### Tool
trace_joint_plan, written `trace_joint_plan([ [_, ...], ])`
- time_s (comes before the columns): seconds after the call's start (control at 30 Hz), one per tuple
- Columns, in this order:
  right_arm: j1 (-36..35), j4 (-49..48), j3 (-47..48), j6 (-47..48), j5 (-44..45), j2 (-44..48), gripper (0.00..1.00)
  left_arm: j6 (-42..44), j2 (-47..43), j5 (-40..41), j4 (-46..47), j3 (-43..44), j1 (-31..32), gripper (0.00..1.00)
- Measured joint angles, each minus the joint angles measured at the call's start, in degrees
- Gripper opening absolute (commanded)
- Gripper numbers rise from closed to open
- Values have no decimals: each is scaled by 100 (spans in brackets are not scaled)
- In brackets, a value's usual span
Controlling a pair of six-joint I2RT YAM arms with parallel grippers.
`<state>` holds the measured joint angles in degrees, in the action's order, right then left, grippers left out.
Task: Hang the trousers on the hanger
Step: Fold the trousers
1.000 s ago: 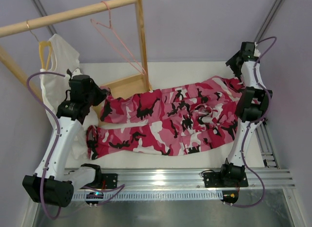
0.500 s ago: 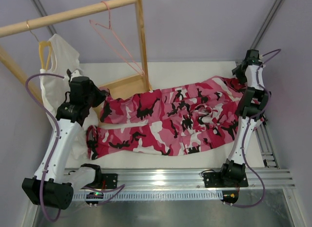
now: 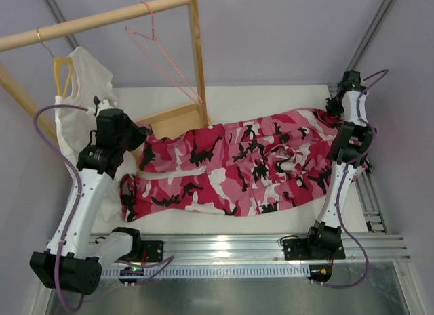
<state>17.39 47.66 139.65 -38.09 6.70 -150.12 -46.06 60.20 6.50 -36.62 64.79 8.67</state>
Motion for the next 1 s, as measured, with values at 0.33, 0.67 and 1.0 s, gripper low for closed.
trace_joint_plan([
  [0.33, 46, -597, -813, 293, -627, 444, 4, 2, -122, 72, -9, -109, 0, 0],
  [0.67, 42, -1091, -1128, 442, -1567, 1397, 4, 90, -186, 439, -188, -149, 0, 0],
  [1.0, 234, -1646, -1130, 374, -2000, 2476, 4, 431, -90, 1237, -361, 363, -11, 0],
])
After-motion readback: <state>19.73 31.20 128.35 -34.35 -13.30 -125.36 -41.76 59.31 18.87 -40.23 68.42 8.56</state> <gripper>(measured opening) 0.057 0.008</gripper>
